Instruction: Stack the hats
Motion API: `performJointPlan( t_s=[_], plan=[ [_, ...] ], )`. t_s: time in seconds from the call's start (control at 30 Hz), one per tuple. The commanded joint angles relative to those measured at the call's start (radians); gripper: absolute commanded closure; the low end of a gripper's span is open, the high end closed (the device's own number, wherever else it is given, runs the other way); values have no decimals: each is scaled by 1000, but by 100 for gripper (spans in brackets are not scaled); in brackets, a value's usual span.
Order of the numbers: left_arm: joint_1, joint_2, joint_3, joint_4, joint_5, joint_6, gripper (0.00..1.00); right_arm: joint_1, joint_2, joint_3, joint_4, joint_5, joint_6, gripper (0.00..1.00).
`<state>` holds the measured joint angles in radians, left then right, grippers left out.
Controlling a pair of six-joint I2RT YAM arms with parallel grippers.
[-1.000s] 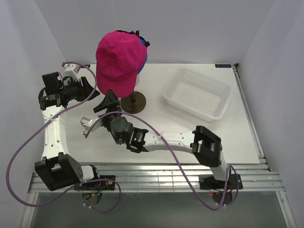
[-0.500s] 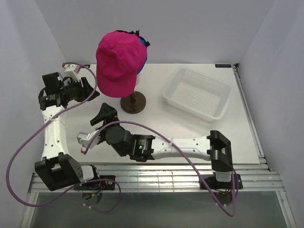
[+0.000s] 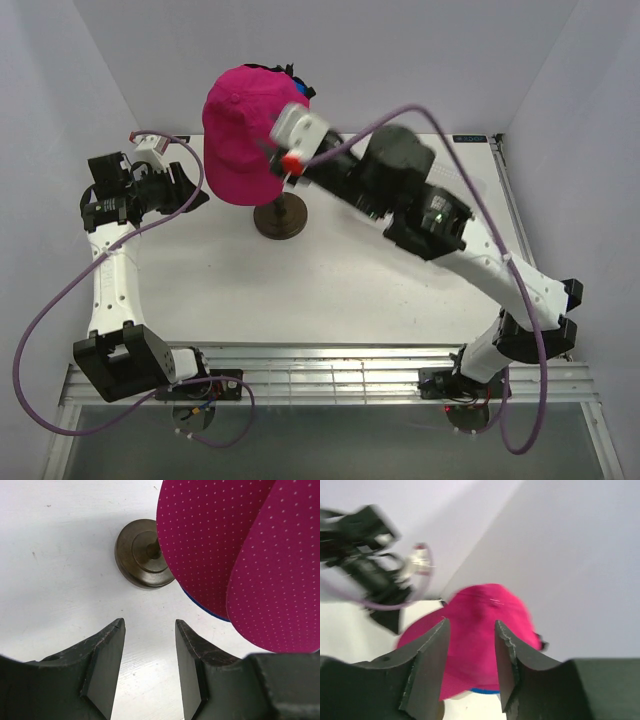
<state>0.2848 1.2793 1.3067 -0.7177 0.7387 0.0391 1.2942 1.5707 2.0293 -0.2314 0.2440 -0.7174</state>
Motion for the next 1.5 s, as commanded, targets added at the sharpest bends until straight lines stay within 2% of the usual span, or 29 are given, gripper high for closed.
performJointPlan(
  t_s=[0.0, 0.17, 0.2, 0.27, 0.3, 0.37, 0.47, 0.6, 0.77, 1.1, 1.23, 1.47],
  plan=[
    [5, -31, 32, 6, 7, -5, 44, -252, 1, 83, 21, -230, 314, 54],
    [5, -37, 28, 8, 19, -11, 44, -478, 106, 163, 141, -428, 522, 54],
    [5, -38, 28, 9, 21, -13, 45, -566, 150, 180, 205, -512, 655, 54],
    [5, -40, 29, 9, 24, -15, 44, -669, 198, 181, 309, -602, 804, 53],
    [5, -40, 31, 9, 25, -18, 45, -693, 247, 181, 402, -656, 931, 53],
    [5, -38, 31, 9, 30, -18, 45, -723, 307, 244, 443, -680, 1009, 48],
    [5, -41, 25, 11, 33, -18, 45, -734, 409, 351, 425, -675, 1068, 40],
    [5, -41, 17, 15, 41, -22, 45, -757, 413, 244, 567, -675, 1179, 40],
    [5, -41, 17, 18, 42, -22, 45, -759, 469, 315, 589, -692, 1253, 40],
    [5, -41, 19, 18, 42, -22, 44, -760, 485, 214, 633, -631, 1286, 40],
    [4, -40, 16, 18, 41, -22, 45, -759, 535, 288, 598, -641, 1302, 41],
    [5, -41, 9, 18, 39, -22, 45, -759, 549, 270, 603, -652, 1320, 43]
  ],
)
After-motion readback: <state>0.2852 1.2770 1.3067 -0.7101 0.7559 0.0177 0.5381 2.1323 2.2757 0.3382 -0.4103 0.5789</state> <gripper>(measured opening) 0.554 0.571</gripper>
